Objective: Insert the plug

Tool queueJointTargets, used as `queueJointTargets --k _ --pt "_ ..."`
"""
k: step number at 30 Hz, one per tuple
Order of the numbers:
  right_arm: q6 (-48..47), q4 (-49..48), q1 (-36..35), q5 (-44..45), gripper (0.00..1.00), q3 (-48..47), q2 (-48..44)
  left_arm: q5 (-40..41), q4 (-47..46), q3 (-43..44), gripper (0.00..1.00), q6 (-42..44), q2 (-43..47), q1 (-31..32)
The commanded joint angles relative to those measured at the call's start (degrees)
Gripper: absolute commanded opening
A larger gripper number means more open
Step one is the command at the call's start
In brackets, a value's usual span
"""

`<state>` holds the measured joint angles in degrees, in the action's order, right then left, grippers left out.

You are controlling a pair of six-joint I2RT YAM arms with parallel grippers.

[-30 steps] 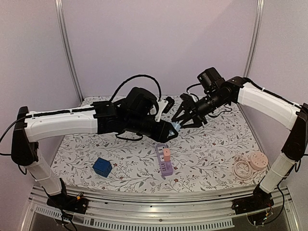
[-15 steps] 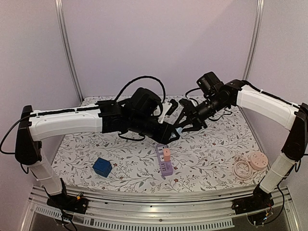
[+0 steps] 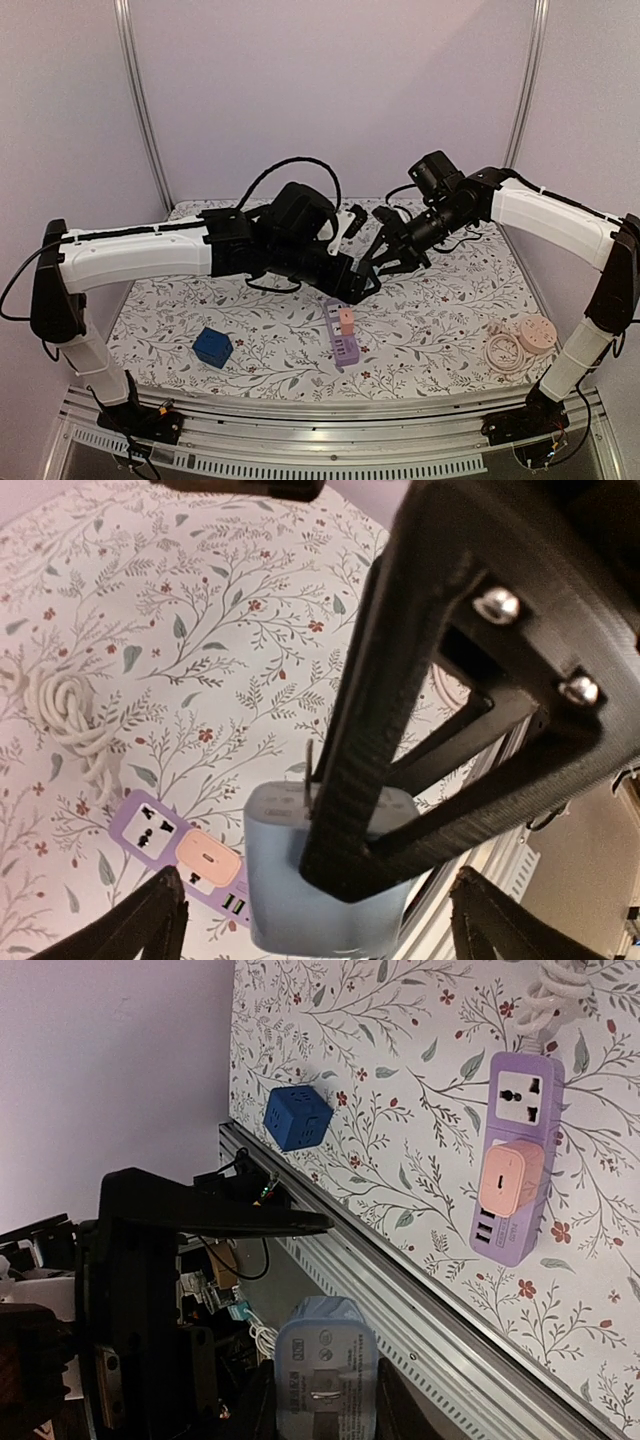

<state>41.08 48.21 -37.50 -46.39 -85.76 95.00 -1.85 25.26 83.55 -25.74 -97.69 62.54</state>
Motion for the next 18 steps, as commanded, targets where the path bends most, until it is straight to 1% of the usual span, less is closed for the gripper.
queueJointTargets --k 1,4,6,8,11,14,18 --pt "1.5 -0.7 0.8 4.0 0.01 -2.1 -2.4 2.9 -1.1 -0.1 0.99 -1.6 4.2 0.6" --pt "3.2 -2.7 2.7 5.5 0.00 -2.4 -4.4 2.9 -4.0 -2.3 0.99 -3.7 7.3 -0.4" --pt "5.8 -6.5 4.0 5.9 0.00 -1.5 -6.1 2.3 -7.6 -4.7 1.00 -7.3 10.1 -1.6" --pt "8.6 -11.3 5.4 6.5 0.00 -0.2 -8.6 -0.9 -13.5 -8.7 0.99 -12.2 13.3 -3.4" --pt "12.3 -18.8 6.6 7.4 0.00 1.0 -11.3 -4.1 -26.1 -15.7 0.99 -21.5 18.0 -7.1" --pt "17.1 -30.0 6.8 8.2 0.00 2.7 -13.5 -5.7 -35.5 -20.5 0.98 -30.3 20.9 -11.0" --pt "26.4 -45.9 6.9 9.4 0.00 7.5 -16.2 -8.7 -45.5 -21.7 0.93 -40.0 21.2 -14.9"
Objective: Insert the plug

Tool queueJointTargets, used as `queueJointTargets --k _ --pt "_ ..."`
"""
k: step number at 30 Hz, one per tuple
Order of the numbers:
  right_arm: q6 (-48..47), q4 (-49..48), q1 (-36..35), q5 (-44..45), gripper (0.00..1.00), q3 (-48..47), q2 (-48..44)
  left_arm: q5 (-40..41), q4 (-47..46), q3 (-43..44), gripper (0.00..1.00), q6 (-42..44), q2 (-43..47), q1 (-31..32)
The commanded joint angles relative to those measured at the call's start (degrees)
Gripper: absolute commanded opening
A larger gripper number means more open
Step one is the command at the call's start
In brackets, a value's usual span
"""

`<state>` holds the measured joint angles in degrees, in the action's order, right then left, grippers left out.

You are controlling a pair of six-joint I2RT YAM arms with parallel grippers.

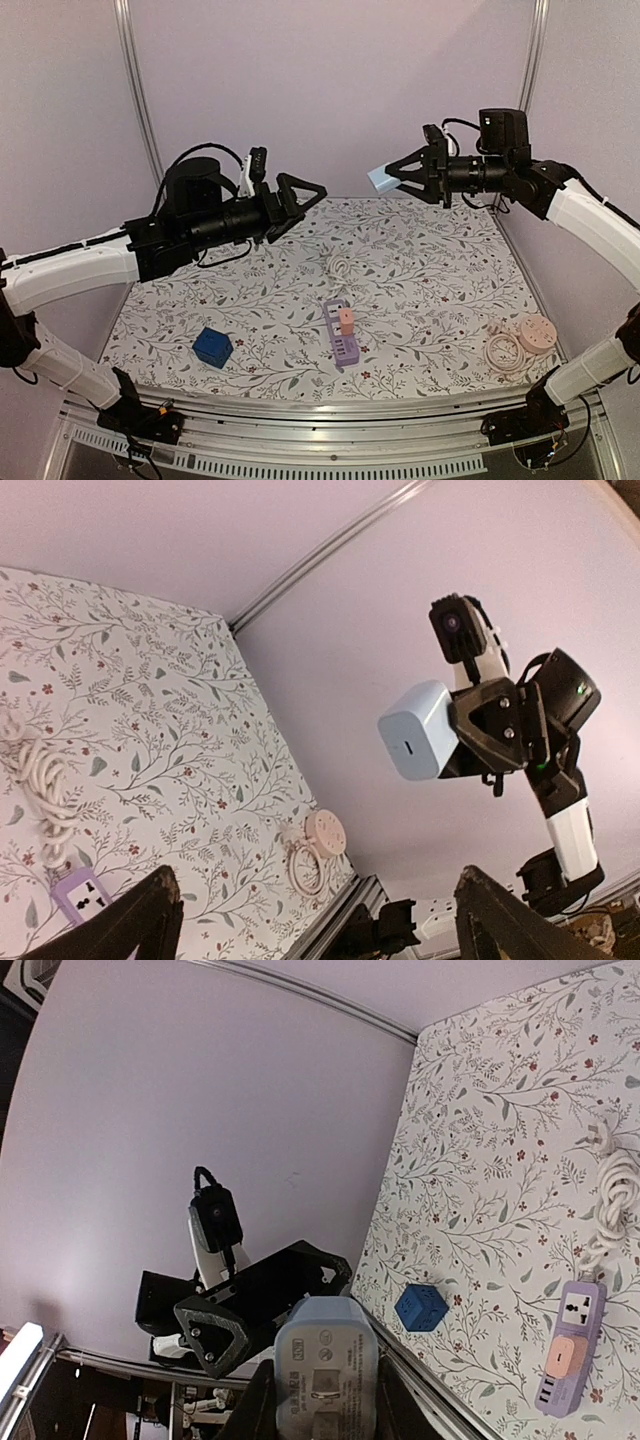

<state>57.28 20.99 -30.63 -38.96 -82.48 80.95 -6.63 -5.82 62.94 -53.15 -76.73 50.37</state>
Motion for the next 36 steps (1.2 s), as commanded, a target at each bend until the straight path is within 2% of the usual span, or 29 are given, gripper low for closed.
queueJointTargets --k 1,6,10,25,36 --pt "11.7 -22.3 0.0 1.7 0.00 5.0 -2.3 -4.6 -16.5 -0.7 0.91 -14.1 -0.1 -3.2" --pt "16.7 -30.8 -0.1 -0.7 0.00 5.6 0.0 -7.9 -21.3 4.9 0.79 -20.1 -4.7 -4.1" --pt "18.5 -34.0 -0.1 -0.7 0.00 5.8 0.8 -9.0 -21.7 9.3 0.76 -21.5 -8.3 -3.9" --pt "19.4 -32.0 -2.4 1.3 0.00 4.0 2.6 -12.9 -18.7 20.6 0.64 -21.0 -17.4 -2.3" --pt "17.9 -30.6 -2.7 3.2 0.00 2.2 2.5 -15.2 -16.1 22.9 0.57 -22.2 -19.6 -2.3"
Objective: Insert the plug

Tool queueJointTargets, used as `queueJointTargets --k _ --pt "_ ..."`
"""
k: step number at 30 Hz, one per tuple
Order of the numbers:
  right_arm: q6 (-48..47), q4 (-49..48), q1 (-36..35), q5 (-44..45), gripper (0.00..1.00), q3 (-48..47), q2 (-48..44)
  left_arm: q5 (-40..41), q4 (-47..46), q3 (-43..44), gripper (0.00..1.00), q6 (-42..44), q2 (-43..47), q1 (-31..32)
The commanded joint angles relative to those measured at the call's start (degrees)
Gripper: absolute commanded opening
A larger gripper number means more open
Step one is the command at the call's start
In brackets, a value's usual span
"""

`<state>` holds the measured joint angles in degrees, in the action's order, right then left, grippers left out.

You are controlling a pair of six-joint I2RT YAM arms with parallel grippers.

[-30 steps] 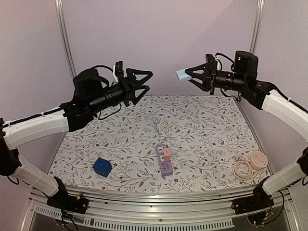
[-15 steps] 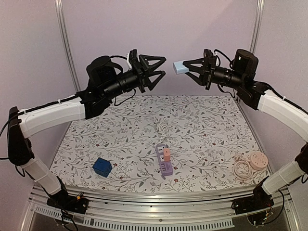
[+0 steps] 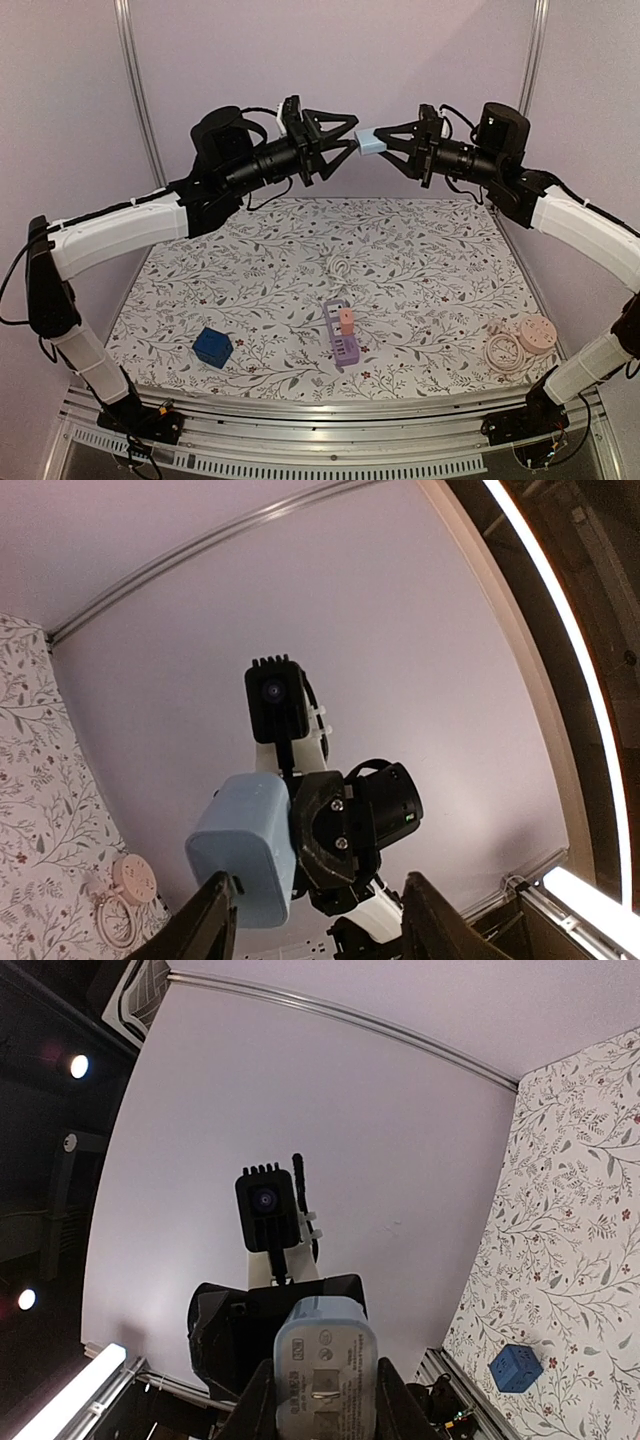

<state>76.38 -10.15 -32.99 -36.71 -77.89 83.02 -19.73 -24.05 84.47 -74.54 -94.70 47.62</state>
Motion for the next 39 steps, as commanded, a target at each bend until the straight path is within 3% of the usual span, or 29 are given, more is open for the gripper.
queueJointTargets --k 1,5,13,23,33,39 --pt "-1.4 0.7 -0.4 1.0 0.00 -2.7 0.4 -2.3 2.3 1.2 0.57 -1.1 -1.7 0.3" --pt "-2.5 2.4 -0.3 1.4 0.00 -3.9 0.2 -2.3 4.4 0.5 0.60 -0.3 -1.3 0.1" --pt "-4.9 6.8 -0.3 0.3 0.00 -6.8 1.1 -5.1 3.9 4.5 0.57 -0.4 -4.2 0.1" --pt "-6.3 8.4 -0.4 -0.8 0.00 -7.9 2.1 -5.7 2.3 5.6 0.44 -1.1 -5.9 0.0" --pt "-7.4 10.2 -0.4 -2.1 0.00 -6.9 1.6 -5.2 0.2 2.9 0.41 -1.6 -4.5 -0.1" --pt "-7.1 10.0 -0.4 -2.5 0.00 -5.9 0.8 -5.1 -0.7 0.4 0.34 -1.9 -3.2 -0.2"
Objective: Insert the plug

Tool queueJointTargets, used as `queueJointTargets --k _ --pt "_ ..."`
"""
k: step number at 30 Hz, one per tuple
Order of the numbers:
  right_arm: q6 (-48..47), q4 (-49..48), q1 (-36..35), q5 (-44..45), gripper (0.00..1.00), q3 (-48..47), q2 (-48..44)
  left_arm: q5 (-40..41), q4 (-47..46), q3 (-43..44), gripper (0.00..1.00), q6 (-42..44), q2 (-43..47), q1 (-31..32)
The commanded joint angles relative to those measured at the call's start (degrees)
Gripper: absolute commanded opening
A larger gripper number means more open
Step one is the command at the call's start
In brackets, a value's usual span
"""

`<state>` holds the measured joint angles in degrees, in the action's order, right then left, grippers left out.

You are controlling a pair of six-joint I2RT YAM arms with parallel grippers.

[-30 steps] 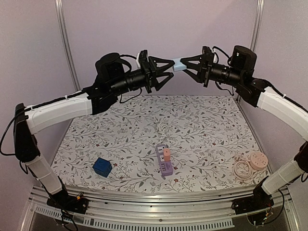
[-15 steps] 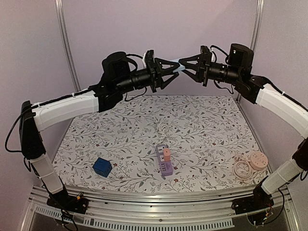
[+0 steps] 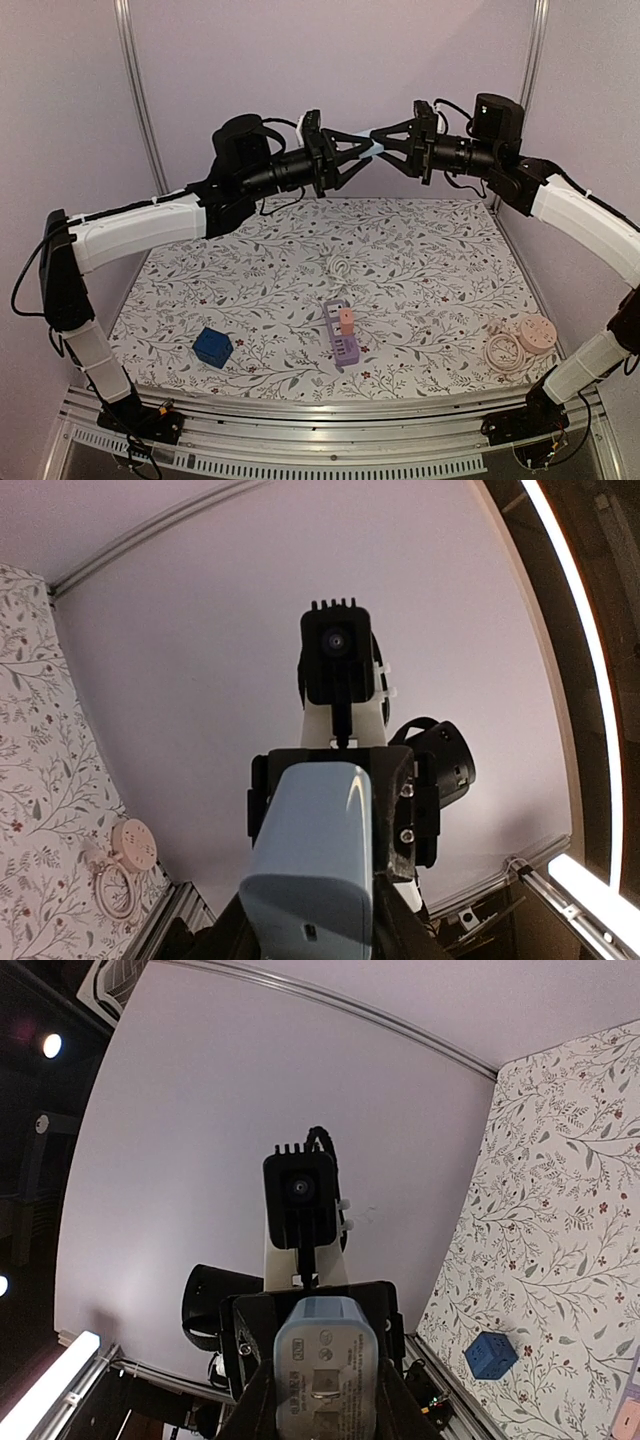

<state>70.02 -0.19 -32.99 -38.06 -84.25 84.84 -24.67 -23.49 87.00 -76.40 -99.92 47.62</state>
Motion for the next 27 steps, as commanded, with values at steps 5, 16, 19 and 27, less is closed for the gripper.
queueJointTargets --k 5,16,19,27 --pt "-0.5 0.0 -0.4 -2.2 0.00 0.7 -1.1 -0.2 -2.4 -3.4 0.37 -0.5 2.9 -0.5" --pt "-0.2 -0.7 -0.4 -3.3 0.00 3.9 -2.2 -0.8 -3.1 -4.6 0.43 -0.8 3.5 -0.9" --pt "0.3 -1.3 -0.4 -3.4 0.00 4.6 -2.5 -0.8 -3.1 -4.8 0.39 -0.8 3.4 -0.9" --pt "0.4 -1.6 -0.4 -4.4 0.00 4.5 -2.0 -1.2 -3.1 -5.2 0.10 -0.7 3.4 -0.9"
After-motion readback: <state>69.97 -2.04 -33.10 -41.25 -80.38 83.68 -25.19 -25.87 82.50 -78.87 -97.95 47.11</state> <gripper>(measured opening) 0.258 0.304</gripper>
